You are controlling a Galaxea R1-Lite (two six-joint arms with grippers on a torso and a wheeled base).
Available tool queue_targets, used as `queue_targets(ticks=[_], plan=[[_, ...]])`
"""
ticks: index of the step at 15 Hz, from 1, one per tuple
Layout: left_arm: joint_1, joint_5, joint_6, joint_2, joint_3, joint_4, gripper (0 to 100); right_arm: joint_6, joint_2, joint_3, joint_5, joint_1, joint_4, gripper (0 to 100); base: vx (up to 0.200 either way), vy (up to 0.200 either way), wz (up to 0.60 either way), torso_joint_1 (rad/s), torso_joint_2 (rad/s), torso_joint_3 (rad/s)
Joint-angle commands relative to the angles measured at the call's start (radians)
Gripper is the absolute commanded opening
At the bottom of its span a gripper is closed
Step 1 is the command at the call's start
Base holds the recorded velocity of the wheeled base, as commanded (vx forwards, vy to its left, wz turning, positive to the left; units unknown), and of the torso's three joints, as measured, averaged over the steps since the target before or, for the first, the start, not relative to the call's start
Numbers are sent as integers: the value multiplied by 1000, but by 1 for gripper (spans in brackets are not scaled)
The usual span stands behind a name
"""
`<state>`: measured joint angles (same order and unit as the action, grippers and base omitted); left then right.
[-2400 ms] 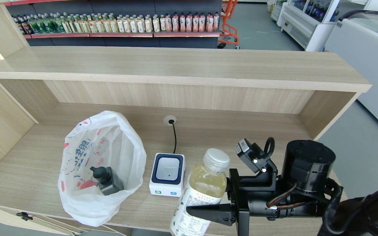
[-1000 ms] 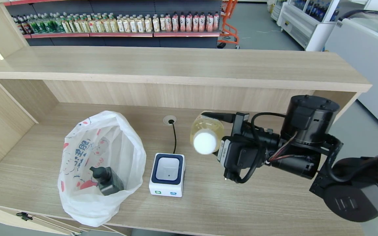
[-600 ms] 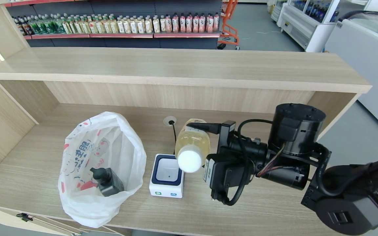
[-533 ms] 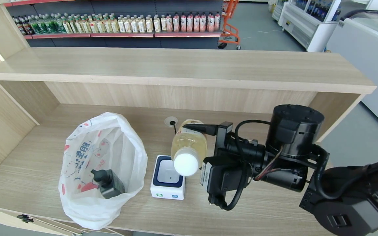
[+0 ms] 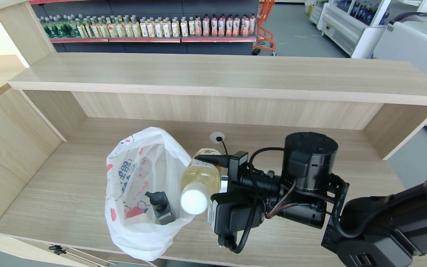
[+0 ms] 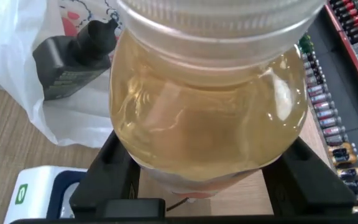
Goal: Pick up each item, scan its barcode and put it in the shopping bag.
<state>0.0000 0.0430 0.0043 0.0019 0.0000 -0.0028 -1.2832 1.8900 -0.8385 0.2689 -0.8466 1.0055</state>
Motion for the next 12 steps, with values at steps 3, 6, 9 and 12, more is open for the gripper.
queue_targets(ticks=[3,6,9,12], plan=[[0,0,0,0,0,0,100,-1,50,27,3,12,21,0,0,0,0,0,0,0],[0,0,0,0,0,0,100,1,78,41,1,23,68,0,0,0,0,0,0,0],[-2,0,3,0,0,0,100,-1,81,42,0,35,73,0,0,0,0,0,0,0],[0,0,2,0,0,0,100,-7,72,95,-8,49,91,0,0,0,0,0,0,0]])
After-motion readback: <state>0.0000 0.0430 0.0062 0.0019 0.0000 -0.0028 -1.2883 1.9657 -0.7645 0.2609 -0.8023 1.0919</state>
